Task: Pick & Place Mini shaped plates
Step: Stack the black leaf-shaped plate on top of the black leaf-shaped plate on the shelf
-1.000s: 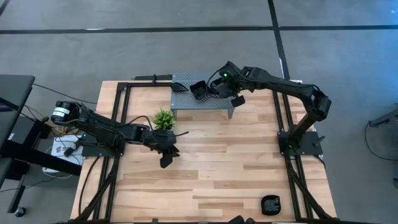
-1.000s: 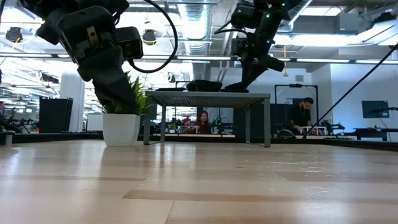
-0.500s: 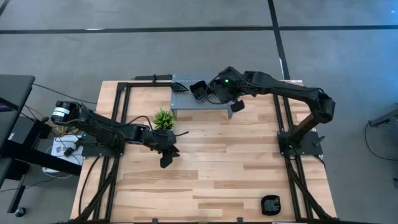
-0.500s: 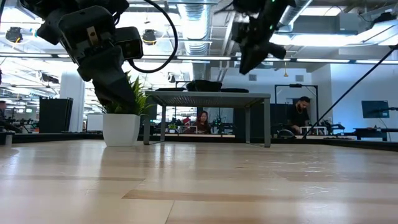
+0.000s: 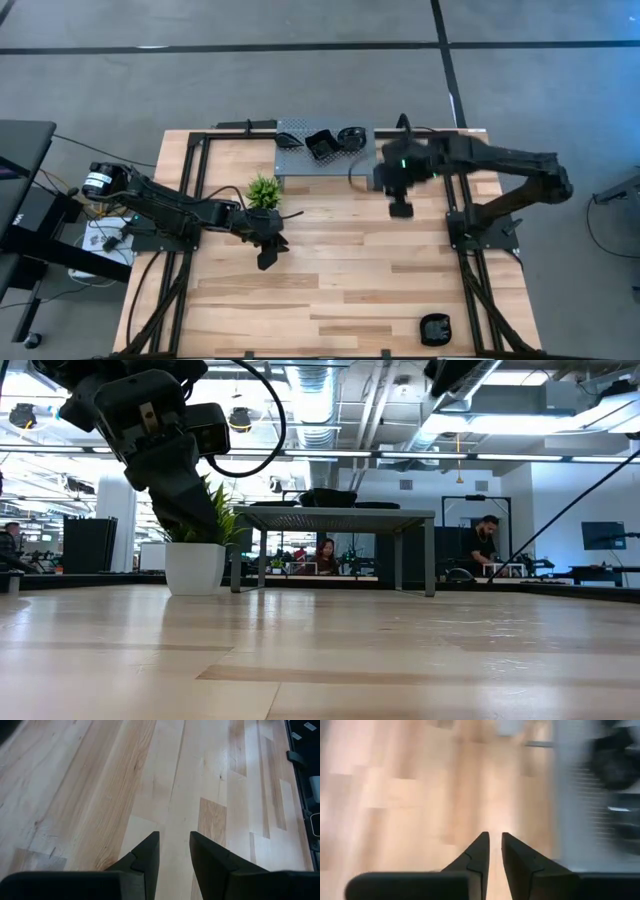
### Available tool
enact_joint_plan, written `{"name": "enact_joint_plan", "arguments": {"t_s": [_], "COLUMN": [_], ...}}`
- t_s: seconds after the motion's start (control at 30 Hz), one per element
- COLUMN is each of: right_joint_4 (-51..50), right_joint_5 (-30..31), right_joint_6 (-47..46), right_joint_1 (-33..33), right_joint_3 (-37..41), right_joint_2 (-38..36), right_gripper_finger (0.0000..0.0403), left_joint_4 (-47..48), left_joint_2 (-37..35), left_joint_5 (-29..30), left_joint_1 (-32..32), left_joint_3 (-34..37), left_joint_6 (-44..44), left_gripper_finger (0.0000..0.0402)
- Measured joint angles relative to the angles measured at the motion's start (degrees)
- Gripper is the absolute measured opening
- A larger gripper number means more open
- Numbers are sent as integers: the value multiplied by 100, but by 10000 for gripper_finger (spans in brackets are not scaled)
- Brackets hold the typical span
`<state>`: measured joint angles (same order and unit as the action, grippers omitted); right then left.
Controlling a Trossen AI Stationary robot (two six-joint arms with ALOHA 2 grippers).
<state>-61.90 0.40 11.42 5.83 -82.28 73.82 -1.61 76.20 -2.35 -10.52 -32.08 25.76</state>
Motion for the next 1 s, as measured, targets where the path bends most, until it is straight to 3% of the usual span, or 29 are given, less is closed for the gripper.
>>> {"name": "enact_joint_plan", "arguments": {"t_s": [0.23,0.43,0.57,0.67,0.8,0.9,1.0], "right_joint_4": [-254,-945,-831,-620,-573,-540,-31], "right_joint_5": [-41,-26,601,1358,1920,2110,2054], "right_joint_6": [-1771,-3030,-3435,-3538,-4009,-4356,-4396], "right_joint_1": [-2210,-3635,-4163,-4468,-4801,-5013,-5141], "right_joint_3": [0,7,7,7,4,36,564], "right_joint_2": [297,696,627,444,364,467,527], "right_gripper_finger": [19,2,3,4,2,2,1], "left_joint_4": [-20,-22,-22,-22,-32,-53,-135], "left_joint_2": [2,2,2,2,2,2,2], "left_joint_5": [0,-2,-2,-7,-258,-437,-511], "left_joint_1": [0,0,2,2,90,266,484], "left_joint_3": [0,0,0,0,0,0,0], "left_joint_6": [0,0,-38,-448,-942,-1151,-1202], "left_gripper_finger": [108,108,108,108,108,108,108]}}
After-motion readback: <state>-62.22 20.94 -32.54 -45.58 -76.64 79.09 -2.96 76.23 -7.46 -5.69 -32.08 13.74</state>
